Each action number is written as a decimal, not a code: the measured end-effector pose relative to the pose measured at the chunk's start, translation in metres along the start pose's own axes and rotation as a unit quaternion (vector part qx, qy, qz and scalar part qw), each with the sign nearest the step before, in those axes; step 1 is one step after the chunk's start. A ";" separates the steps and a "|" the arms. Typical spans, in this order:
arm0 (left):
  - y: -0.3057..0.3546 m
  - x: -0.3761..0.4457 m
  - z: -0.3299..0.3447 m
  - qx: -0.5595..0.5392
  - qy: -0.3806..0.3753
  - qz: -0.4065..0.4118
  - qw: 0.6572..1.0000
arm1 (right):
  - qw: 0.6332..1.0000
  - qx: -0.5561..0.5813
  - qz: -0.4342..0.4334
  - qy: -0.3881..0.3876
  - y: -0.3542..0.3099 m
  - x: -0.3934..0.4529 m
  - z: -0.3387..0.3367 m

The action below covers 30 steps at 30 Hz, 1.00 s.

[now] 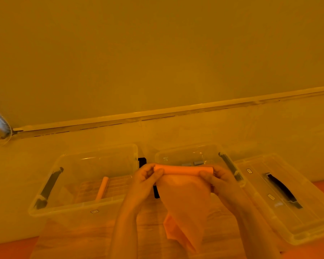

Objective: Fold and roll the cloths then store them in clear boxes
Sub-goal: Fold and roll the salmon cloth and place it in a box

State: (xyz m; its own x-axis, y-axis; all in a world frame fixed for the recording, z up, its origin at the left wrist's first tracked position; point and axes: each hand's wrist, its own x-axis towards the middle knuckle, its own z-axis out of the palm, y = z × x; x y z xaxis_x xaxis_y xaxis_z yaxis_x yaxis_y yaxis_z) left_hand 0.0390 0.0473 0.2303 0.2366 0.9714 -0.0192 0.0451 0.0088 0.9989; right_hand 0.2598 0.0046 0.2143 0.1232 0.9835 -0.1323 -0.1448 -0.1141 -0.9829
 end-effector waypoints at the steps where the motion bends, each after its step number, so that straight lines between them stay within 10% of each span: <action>1: 0.000 -0.001 0.000 0.000 -0.005 0.001 1.000 | 1.000 -0.008 -0.003 -0.002 -0.001 -0.001 0.000; 30: 0.003 -0.007 0.006 -0.016 -0.003 0.004 1.000 | 1.000 0.026 0.002 -0.011 -0.004 -0.010 -0.002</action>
State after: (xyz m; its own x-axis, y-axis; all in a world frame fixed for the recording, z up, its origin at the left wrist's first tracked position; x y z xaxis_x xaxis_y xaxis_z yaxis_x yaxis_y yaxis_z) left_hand 0.0430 0.0392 0.2335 0.2427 0.9700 -0.0107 0.0116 0.0081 0.9999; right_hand 0.2612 -0.0047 0.2190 0.1007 0.9861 -0.1322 -0.1955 -0.1107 -0.9744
